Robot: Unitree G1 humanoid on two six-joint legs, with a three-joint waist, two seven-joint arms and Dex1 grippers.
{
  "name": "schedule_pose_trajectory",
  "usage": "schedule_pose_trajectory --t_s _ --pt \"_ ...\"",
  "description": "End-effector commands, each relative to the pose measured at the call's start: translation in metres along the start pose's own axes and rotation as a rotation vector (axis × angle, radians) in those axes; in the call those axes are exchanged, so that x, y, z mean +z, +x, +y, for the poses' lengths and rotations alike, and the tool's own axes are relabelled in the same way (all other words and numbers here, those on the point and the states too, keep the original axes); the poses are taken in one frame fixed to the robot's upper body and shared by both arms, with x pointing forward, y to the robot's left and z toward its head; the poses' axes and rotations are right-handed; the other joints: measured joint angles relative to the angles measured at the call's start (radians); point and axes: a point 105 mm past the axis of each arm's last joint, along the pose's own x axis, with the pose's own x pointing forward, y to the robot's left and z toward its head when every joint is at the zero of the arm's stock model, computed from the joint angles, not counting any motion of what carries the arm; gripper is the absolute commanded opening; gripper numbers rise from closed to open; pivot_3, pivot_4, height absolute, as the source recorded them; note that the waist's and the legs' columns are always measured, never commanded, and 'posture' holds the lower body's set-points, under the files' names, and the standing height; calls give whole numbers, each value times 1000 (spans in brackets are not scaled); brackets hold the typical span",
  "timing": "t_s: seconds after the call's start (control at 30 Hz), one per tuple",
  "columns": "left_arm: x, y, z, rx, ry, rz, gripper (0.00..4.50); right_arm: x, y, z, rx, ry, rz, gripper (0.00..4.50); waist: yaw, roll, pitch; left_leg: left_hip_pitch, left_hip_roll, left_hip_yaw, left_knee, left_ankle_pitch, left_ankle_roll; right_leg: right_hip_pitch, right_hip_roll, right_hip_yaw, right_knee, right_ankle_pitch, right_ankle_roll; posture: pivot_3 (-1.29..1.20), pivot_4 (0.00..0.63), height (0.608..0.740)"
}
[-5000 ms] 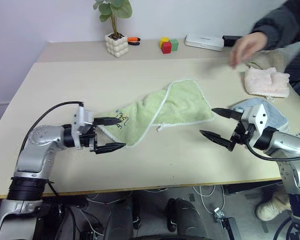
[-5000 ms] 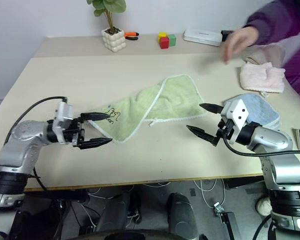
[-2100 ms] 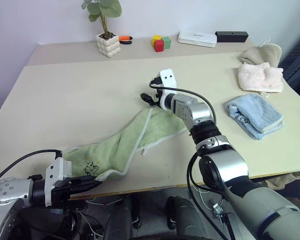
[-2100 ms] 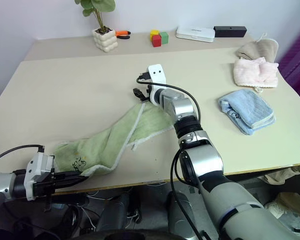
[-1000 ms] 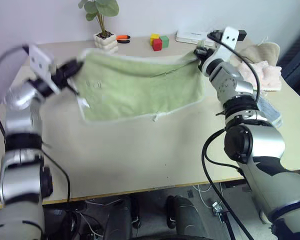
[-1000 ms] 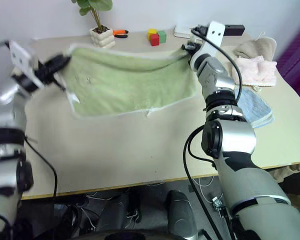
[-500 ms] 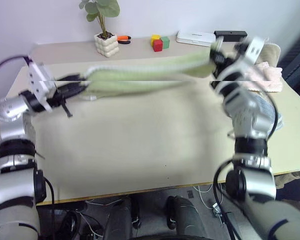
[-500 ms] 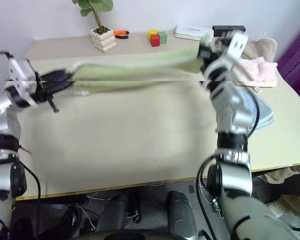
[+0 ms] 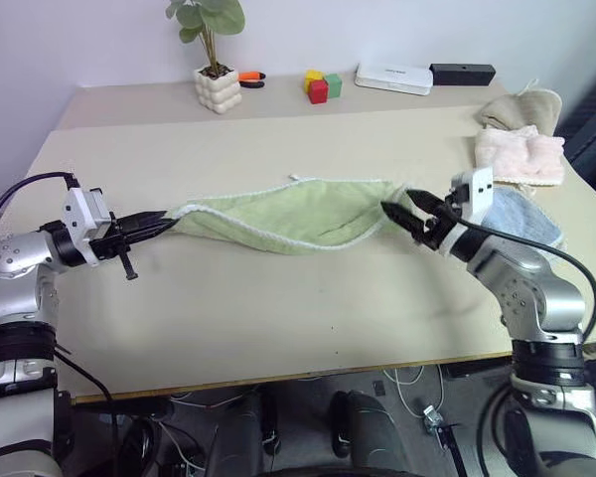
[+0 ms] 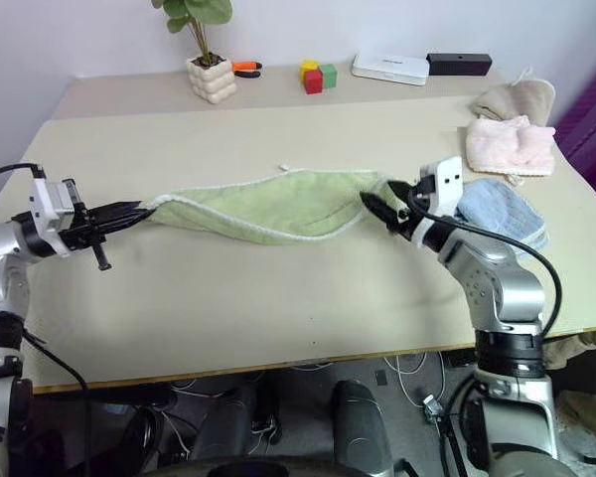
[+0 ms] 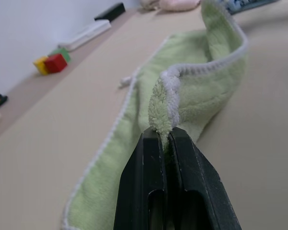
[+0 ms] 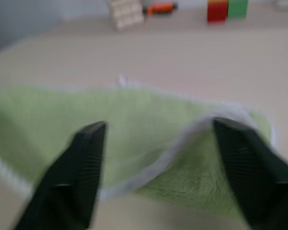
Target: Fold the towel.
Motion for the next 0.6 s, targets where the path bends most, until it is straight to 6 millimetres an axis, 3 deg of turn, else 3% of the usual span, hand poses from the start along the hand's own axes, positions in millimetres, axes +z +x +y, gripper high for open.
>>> schedule_pose_trajectory --t_s 0.03,0.2,0.37,0.6 --pt "15 -5 5 28 39 -32 0 20 -10 -2 30 -199 -26 4477 -1 0 0 0 0 1 0 0 0 0 0 0 0 0 0 0 150 740" --pt "12 -5 1 17 35 -19 0 27 -19 -9 100 -723 24 4477 0 0 0 1 0 1 0 0 0 0 0 0 -1 0 0 0 150 740" --pt "15 -3 1 15 35 -26 0 12 -19 -11 250 -1231 147 4477 -5 0 0 2 0 3 0 0 0 0 0 0 -1 0 0 0 150 740" --pt "18 -2 -1 12 41 -29 0 9 -29 2 421 -1263 125 4477 -4 0 0 2 0 3 0 1 -1 1 0 0 -1 0 1 0 150 740"
